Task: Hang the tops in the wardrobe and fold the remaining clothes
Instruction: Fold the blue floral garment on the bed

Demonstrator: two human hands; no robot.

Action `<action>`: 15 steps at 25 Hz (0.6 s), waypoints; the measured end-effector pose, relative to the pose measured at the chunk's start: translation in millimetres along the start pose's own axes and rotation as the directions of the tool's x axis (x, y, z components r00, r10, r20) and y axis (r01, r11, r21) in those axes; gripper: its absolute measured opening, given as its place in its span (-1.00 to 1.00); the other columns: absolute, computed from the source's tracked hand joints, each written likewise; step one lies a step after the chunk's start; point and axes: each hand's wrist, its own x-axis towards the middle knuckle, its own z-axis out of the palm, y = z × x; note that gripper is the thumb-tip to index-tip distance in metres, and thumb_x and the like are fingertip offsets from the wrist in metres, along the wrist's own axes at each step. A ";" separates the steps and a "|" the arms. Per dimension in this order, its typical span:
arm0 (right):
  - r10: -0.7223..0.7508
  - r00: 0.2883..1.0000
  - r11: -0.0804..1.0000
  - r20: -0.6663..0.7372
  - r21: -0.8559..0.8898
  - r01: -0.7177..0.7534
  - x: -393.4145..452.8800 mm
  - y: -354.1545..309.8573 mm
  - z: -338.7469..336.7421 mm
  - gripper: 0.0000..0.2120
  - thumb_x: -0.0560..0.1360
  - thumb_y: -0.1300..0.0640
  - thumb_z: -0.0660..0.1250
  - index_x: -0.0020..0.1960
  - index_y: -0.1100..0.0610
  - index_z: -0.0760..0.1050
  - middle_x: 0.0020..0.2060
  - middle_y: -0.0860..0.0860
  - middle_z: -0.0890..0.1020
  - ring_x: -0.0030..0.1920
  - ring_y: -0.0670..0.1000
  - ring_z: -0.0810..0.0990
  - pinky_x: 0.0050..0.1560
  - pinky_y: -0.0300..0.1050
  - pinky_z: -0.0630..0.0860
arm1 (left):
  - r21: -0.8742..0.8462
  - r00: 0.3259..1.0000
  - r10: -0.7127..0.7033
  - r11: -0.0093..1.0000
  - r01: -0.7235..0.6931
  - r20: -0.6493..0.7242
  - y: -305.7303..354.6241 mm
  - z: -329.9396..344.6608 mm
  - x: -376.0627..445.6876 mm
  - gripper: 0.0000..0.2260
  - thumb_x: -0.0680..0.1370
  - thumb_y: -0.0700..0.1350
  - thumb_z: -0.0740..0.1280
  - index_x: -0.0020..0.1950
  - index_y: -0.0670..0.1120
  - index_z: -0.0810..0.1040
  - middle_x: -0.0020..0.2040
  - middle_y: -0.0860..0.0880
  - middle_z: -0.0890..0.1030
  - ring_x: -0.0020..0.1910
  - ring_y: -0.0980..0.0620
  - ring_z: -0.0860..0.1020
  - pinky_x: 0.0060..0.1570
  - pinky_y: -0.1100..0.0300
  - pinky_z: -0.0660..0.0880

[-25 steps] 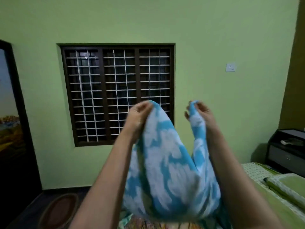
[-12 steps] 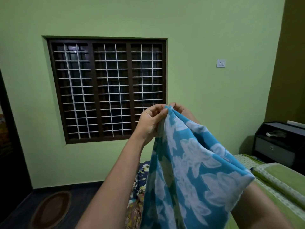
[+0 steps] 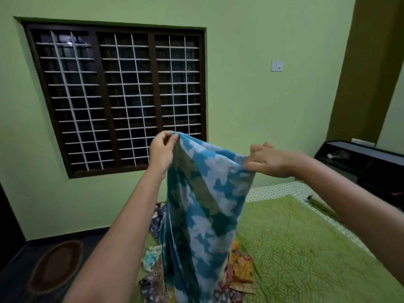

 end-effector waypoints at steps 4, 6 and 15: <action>0.110 0.994 0.987 0.012 -0.120 -0.107 -17.2 16.5 17.3 -0.57 0.46 -0.36 0.06 0.01 -0.15 0.56 0.11 -0.12 0.52 0.09 -0.07 0.25 0.10 -0.05 0.17 | 0.412 0.994 0.089 0.905 -0.108 0.067 -31.5 5.3 -13.5 -0.89 0.61 -0.13 0.23 0.05 -0.14 0.50 0.05 -0.10 0.43 -0.03 0.02 0.45 0.14 0.10 0.44; 0.205 0.955 0.971 -0.214 -0.079 -0.226 -34.7 29.7 15.1 -0.60 0.48 -0.28 0.20 0.08 -0.05 0.62 0.22 -0.10 0.38 0.13 -0.01 0.23 0.06 -0.05 0.17 | 0.394 0.981 0.128 0.902 -0.177 0.149 -33.1 13.1 -25.1 -0.89 0.62 -0.15 0.22 0.07 -0.15 0.49 0.04 -0.07 0.37 -0.04 0.01 0.44 0.15 0.09 0.44; 0.405 0.770 0.861 -0.492 -0.078 -0.503 -182.8 90.8 49.4 -0.68 0.53 -0.16 0.24 0.15 -0.03 0.60 0.07 -0.05 0.59 0.07 0.06 0.55 -0.08 -0.04 0.48 | 0.378 0.959 0.115 0.902 -0.211 0.260 -16.0 118.9 -153.4 -0.96 0.61 -0.15 0.23 -0.03 -0.09 0.44 -0.20 -0.04 0.60 -0.30 0.02 0.52 -0.33 0.10 0.42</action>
